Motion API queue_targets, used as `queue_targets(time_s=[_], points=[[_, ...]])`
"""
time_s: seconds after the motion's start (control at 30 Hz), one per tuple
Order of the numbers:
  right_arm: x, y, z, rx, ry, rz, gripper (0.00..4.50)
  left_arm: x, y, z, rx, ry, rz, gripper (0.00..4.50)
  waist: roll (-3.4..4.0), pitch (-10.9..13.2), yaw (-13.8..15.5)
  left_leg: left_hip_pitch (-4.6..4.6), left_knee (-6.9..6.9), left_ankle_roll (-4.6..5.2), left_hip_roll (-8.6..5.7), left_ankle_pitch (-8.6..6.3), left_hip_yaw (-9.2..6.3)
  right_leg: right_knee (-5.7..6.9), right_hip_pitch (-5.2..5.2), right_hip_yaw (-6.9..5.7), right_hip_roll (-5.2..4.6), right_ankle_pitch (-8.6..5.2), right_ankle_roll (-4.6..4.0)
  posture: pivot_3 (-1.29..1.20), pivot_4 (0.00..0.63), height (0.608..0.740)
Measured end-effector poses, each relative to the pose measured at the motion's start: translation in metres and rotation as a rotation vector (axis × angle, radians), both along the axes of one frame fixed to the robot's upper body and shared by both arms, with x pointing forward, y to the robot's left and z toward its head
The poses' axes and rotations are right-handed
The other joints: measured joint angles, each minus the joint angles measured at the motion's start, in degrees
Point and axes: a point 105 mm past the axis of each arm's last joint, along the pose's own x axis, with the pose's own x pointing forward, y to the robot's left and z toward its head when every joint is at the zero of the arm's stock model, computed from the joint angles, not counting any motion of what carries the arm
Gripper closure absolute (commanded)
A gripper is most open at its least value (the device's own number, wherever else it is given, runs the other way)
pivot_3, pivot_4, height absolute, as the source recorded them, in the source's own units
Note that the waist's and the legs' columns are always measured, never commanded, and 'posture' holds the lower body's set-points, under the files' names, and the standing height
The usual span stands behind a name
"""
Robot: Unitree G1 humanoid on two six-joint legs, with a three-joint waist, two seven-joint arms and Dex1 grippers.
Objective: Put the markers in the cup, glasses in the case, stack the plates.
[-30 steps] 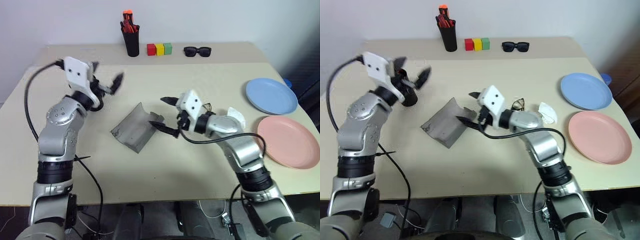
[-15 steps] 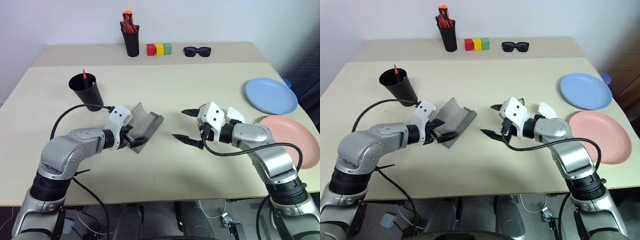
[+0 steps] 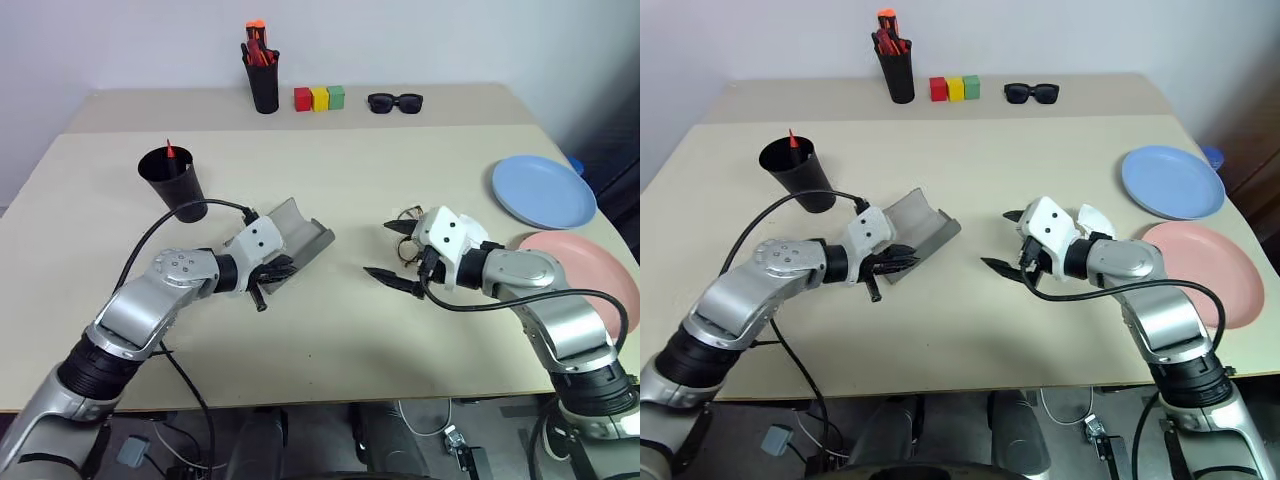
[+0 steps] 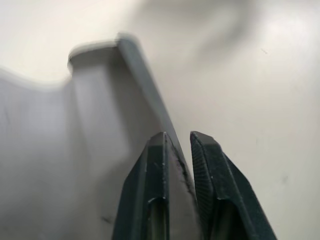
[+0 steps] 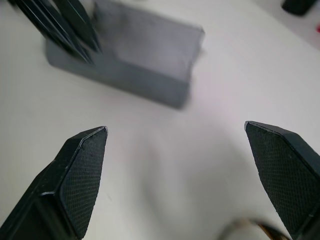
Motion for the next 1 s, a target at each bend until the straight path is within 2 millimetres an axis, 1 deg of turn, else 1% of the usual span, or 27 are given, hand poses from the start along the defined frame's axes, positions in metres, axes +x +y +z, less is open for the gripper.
queue_targets(time_s=[0.07, 0.13, 0.23, 0.33, 0.43, 0.47, 0.53, 0.6, 0.7, 0.73, 0.83, 1.0], points=[[0.003, -0.014, -0.009, -0.022, 0.045, -0.065, 0.00, 0.002, -0.002, 0.000, 0.043, -0.036, -0.091, 3.89, -0.01, 0.00, 0.32, -0.03, 0.02, 0.01, 0.00, -0.01, 0.00, -0.02, 0.00, 0.00, 0.00, 0.00, 0.00, 0.00, 0.150, 0.740], [0.003, -0.022, -0.015, -0.008, 0.090, -0.114, 0.00, 0.003, -0.001, 0.001, 0.074, -0.051, -0.161, 3.89, 0.00, 0.00, 0.61, -0.04, 0.01, 0.07, 0.00, -0.04, 0.01, -0.02, -0.02, 0.01, 0.00, -0.01, 0.00, 0.00, 0.150, 0.740], [0.006, -0.031, -0.014, 0.047, 0.114, -0.193, 0.00, 0.007, 0.000, 0.002, 0.107, -0.064, -0.215, 3.89, 0.01, 0.00, 0.70, -0.04, 0.02, 0.10, 0.01, -0.05, 0.01, 0.03, -0.04, 0.01, 0.03, 0.00, 0.01, 0.00, 0.150, 0.740], [0.008, -0.036, -0.009, 0.087, 0.103, -0.231, 0.00, 0.010, 0.002, 0.002, 0.107, -0.031, -0.205, 3.89, 0.01, -0.01, 0.81, -0.03, 0.05, 0.10, 0.00, -0.05, 0.01, 0.04, -0.01, 0.01, 0.03, 0.00, 0.03, 0.00, 0.150, 0.740], [0.006, -0.040, -0.010, 0.091, 0.095, -0.251, 0.00, 0.015, -0.001, 0.002, -0.030, 0.079, -0.113, 3.89, 0.04, -0.02, 0.86, -0.02, 0.07, 0.13, 0.00, -0.06, -0.01, 0.07, 0.03, 0.00, 0.03, -0.02, 0.09, 0.00, 0.150, 0.740], [0.004, -0.040, -0.013, 0.089, 0.102, -0.253, 0.00, 0.017, -0.003, 0.001, -0.084, 0.119, -0.078, 3.66, 0.04, -0.02, 0.92, -0.04, 0.08, 0.13, 0.00, -0.07, -0.02, 0.08, 0.02, -0.01, 0.03, -0.01, 0.14, 0.00, 0.150, 0.740], [0.002, -0.041, -0.017, 0.085, 0.109, -0.255, 0.00, 0.020, -0.003, 0.000, -0.141, 0.167, -0.022, 3.06, 0.03, -0.01, 0.89, -0.05, 0.09, 0.13, 0.00, -0.07, -0.02, 0.09, 0.01, -0.01, 0.03, 0.07, 0.30, 0.00, 0.150, 0.740], [-0.001, -0.040, -0.018, 0.081, 0.101, -0.252, 0.00, 0.023, 0.005, 0.000, -0.196, 0.220, 0.061, 2.09, 0.03, -0.01, 0.68, 0.00, 0.06, 0.15, 0.01, -0.08, -0.02, 0.11, 0.01, 0.00, 0.04, 0.08, 0.32, 0.00, 0.150, 0.740], [-0.001, -0.039, -0.017, 0.078, 0.094, -0.253, 0.00, 0.025, 0.013, 0.002, -0.317, 0.330, 0.163, 0.47, 0.04, -0.01, 0.34, 0.04, 0.08, 0.15, 0.01, -0.08, -0.05, 0.17, 0.02, -0.01, 0.05, 0.08, 0.32, 0.00, 0.150, 0.740], [-0.001, -0.038, -0.017, 0.079, 0.090, -0.248, 0.00, 0.026, 0.015, 0.003, -0.338, 0.350, 0.190, 0.04, 0.04, -0.01, 0.22, 0.04, 0.09, 0.15, 0.01, -0.08, -0.05, 0.17, 0.02, -0.01, 0.04, 0.08, 0.32, 0.00, 0.150, 0.740], [-0.001, -0.034, -0.019, 0.084, 0.092, -0.238, 0.00, 0.027, 0.021, 0.003, -0.350, 0.377, 0.238, 0.04, 0.04, -0.01, -0.15, 0.04, 0.08, 0.15, 0.01, -0.08, -0.05, 0.15, 0.03, -0.01, 0.04, 0.08, 0.32, 0.00, 0.150, 0.740], [-0.001, -0.026, -0.022, 0.094, 0.091, -0.223, 0.00, 0.022, 0.023, 0.002, -0.312, 0.403, 0.252, 0.04, 0.04, -0.01, -0.39, 0.03, 0.07, 0.15, 0.01, -0.08, -0.04, 0.15, 0.03, -0.01, 0.04, 0.09, 0.32, 0.00, 0.150, 0.740]])
